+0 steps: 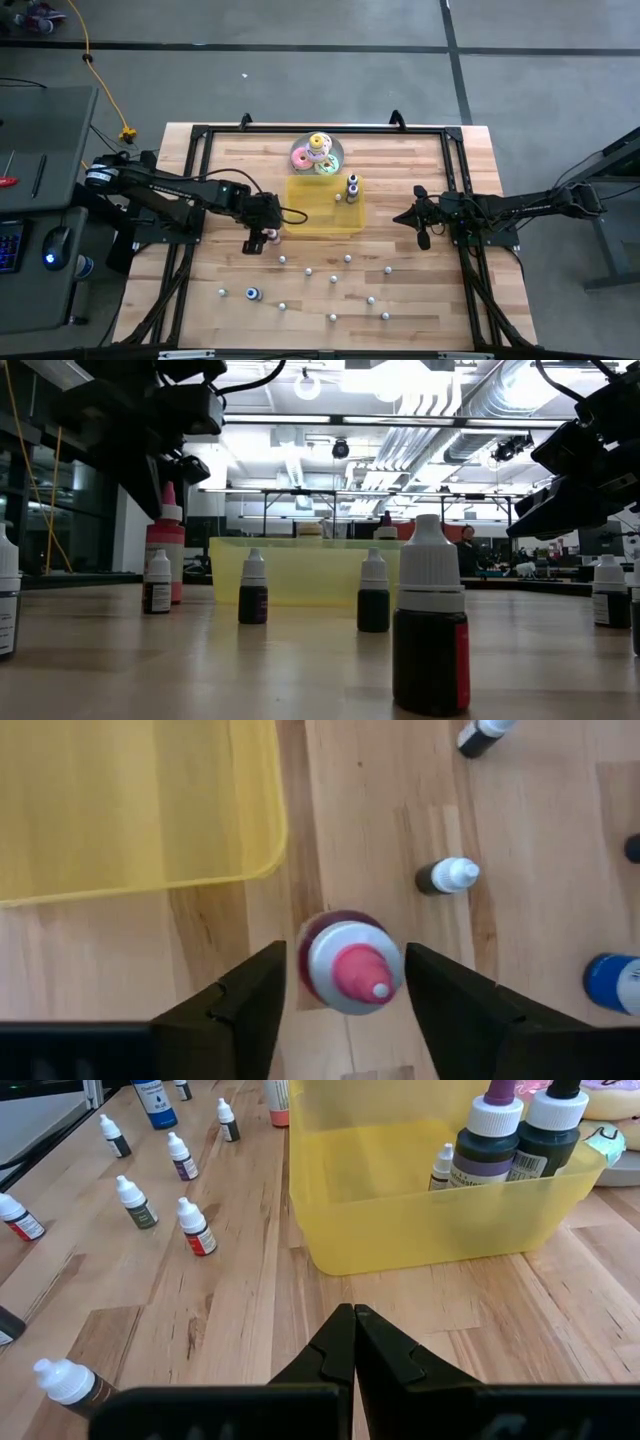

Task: Pick & Place food coloring
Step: Put the large pink food coloring bottle into the yellow container

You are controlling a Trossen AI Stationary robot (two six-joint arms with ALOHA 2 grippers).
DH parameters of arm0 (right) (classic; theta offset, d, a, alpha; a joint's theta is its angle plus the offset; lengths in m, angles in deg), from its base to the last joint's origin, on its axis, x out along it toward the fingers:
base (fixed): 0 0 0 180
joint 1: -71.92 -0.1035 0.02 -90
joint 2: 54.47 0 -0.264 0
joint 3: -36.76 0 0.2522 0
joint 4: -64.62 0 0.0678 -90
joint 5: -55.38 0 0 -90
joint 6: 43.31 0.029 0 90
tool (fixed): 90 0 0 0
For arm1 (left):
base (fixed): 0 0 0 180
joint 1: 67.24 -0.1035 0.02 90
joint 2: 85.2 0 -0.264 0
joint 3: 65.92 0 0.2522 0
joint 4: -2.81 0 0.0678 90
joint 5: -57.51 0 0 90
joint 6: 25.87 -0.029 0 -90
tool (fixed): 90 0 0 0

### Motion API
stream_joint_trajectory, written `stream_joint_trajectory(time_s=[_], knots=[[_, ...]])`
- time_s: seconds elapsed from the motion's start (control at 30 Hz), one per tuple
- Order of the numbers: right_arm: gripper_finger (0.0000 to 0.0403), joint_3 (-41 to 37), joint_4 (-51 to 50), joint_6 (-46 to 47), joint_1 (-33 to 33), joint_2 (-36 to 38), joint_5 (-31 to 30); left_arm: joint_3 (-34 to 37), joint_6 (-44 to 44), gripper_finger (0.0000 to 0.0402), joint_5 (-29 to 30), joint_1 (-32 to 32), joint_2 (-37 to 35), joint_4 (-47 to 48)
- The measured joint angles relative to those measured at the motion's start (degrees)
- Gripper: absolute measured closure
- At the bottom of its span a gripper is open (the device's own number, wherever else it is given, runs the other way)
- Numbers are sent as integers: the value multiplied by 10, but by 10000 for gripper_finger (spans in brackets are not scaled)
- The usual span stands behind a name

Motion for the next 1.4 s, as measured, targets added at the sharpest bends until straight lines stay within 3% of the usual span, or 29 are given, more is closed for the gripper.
stream_joint_trajectory(time_s=[0.47,0.97,1.4], knots=[[402,0,0,0,0,0,0,0,1,296,-2,0,0,-1],[402,0,0,0,0,0,0,-12,63,303,-18,0,-12,35],[402,0,-1,0,0,0,0,-130,102,304,17,0,-34,151]])
